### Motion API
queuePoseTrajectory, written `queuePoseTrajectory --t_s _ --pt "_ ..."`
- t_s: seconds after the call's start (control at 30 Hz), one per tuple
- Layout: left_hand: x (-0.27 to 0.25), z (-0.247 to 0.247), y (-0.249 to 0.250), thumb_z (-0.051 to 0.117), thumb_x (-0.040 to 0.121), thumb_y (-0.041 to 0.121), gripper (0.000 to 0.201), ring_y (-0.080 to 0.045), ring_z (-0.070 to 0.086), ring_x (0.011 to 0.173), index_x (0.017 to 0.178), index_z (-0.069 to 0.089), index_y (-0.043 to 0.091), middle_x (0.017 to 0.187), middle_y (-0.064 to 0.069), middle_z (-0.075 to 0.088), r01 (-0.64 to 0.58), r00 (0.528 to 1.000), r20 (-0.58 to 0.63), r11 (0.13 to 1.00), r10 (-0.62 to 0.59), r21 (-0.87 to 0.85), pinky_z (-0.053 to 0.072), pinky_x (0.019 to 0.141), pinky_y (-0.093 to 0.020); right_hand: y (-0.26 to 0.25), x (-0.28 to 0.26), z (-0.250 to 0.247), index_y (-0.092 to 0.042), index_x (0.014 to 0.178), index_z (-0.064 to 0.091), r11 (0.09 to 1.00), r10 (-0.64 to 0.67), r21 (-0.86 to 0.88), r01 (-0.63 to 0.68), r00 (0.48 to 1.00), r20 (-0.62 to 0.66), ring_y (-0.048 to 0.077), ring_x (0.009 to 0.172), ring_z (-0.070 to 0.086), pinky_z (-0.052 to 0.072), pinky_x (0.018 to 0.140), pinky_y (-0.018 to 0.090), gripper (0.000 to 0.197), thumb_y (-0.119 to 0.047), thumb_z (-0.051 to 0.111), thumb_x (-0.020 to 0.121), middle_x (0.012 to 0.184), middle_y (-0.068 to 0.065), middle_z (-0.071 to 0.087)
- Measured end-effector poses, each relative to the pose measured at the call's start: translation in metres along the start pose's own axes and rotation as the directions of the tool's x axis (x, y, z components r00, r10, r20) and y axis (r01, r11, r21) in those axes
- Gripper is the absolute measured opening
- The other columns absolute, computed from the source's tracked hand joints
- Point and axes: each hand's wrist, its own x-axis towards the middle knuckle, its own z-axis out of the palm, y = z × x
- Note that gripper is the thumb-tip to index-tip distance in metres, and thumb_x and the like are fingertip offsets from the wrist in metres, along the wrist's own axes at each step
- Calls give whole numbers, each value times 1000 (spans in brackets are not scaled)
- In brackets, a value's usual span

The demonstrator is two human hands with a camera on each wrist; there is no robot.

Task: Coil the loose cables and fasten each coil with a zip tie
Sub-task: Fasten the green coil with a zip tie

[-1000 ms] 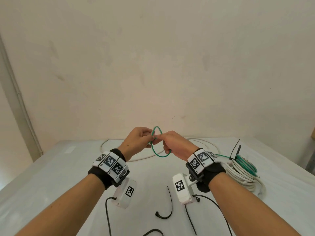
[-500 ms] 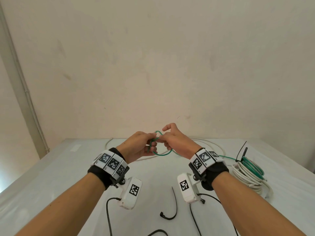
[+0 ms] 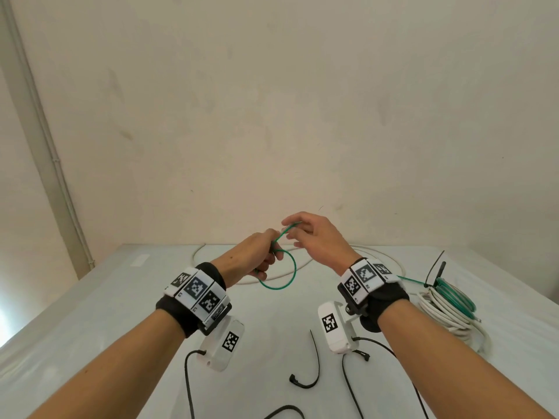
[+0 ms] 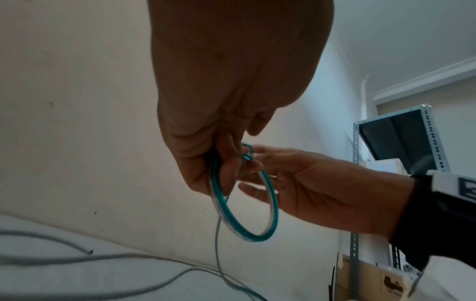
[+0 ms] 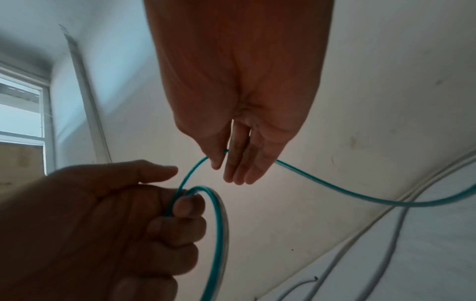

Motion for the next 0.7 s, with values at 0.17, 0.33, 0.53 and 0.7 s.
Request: queuePoseTrajectory --t_s 0.17,0.33,0.53,0.7 --pt "1 -5 -3 28 106 34 42 -14 23 51 84 52 7 64 0 31 117 993 50 930 -106 -348 31 53 -29 -10 0 0 -21 113 74 997 -69 -35 69 997 21 12 93 74 59 85 28 20 -15 67 95 98 1 79" --pt "-1 -12 -4 37 97 15 21 -16 25 50 82 49 9 63 -1 35 123 992 37 898 -118 -423 32 53 -30 -5 -8 0 -19 104 75 975 -98 -203 94 995 -7 7 71 73 50 71 13 12 -24 65 99 80 -1 78" --pt "-4 -15 -5 37 99 8 21 -16 41 48 87 54 6 64 -5 48 127 991 108 855 -83 -503 48 53 -30 -9 -13 2 -28 99 77 942 -92 -321 101 995 45 -1 54 59 39 58 12 20 -38 60 102 67 -1 73" --pt "-7 -12 -1 35 101 6 27 -16 48 51 89 59 2 72 -9 57 92 989 145 774 0 -627 53 57 -30 -13 -13 6 -33 108 74 847 -144 -514 132 989 17 14 77 56 45 73 31 23 -40 52 104 75 -8 58"
